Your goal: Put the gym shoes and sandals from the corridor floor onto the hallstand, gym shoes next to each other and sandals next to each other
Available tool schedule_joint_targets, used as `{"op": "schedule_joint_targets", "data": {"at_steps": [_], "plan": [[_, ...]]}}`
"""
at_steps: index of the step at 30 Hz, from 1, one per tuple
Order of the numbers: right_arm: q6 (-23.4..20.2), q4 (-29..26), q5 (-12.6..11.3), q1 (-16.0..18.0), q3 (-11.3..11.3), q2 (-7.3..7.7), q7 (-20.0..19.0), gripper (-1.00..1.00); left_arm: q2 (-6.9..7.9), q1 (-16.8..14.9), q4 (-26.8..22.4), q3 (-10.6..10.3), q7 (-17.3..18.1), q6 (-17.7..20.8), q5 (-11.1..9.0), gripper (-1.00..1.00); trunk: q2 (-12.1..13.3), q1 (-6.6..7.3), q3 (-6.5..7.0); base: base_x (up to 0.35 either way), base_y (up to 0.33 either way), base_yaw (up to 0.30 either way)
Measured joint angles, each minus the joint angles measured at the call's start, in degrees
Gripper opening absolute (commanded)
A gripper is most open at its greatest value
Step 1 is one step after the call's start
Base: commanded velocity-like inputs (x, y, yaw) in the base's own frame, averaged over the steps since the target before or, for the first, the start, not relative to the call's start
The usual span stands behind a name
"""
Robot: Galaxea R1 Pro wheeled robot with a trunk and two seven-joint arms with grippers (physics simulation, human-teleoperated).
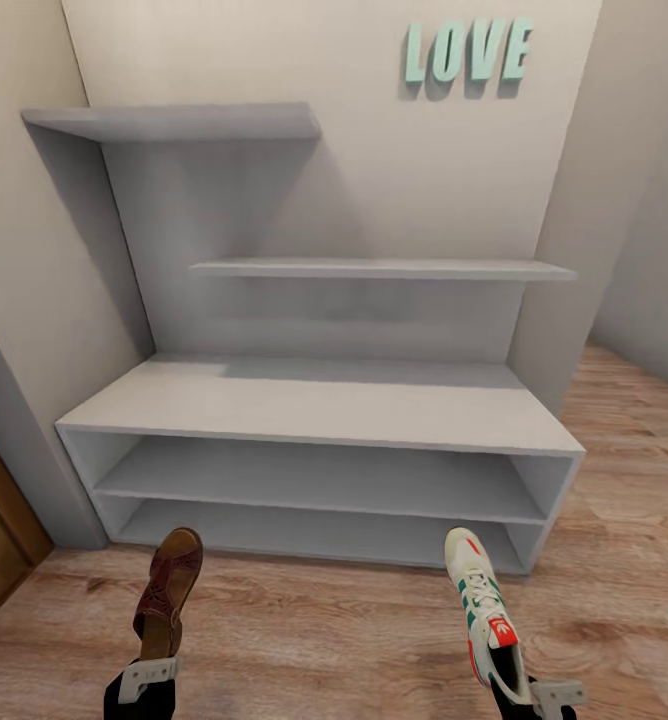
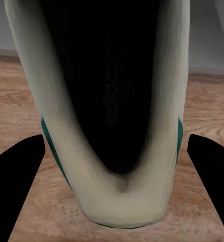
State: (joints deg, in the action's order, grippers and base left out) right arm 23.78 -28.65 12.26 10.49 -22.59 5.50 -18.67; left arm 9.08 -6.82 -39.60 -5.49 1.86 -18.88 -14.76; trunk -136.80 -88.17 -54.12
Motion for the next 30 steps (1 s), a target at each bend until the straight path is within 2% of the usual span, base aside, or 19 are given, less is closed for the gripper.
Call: {"op": "schedule_joint_targets", "data": {"at_steps": [16, 30], "plan": [[0.0, 0.0, -0.1, 0.0, 0.0, 0.09, -0.1, -1.00, 0.08, 0.0, 0.0, 0.0, 0.0, 0.0, 0.0, -1.00, 0.0, 0.00, 0.00, -0.002, 0.000, 0.002], [0.0, 0.1, 0.1, 0.0, -0.1, 0.36, -0.1, -1.00, 0.09, 0.0, -0.1, 0.1, 0.0, 0.0, 0.0, -1.00, 0.0, -0.02, 0.00, -0.256, 0.112, 0.000]]}}
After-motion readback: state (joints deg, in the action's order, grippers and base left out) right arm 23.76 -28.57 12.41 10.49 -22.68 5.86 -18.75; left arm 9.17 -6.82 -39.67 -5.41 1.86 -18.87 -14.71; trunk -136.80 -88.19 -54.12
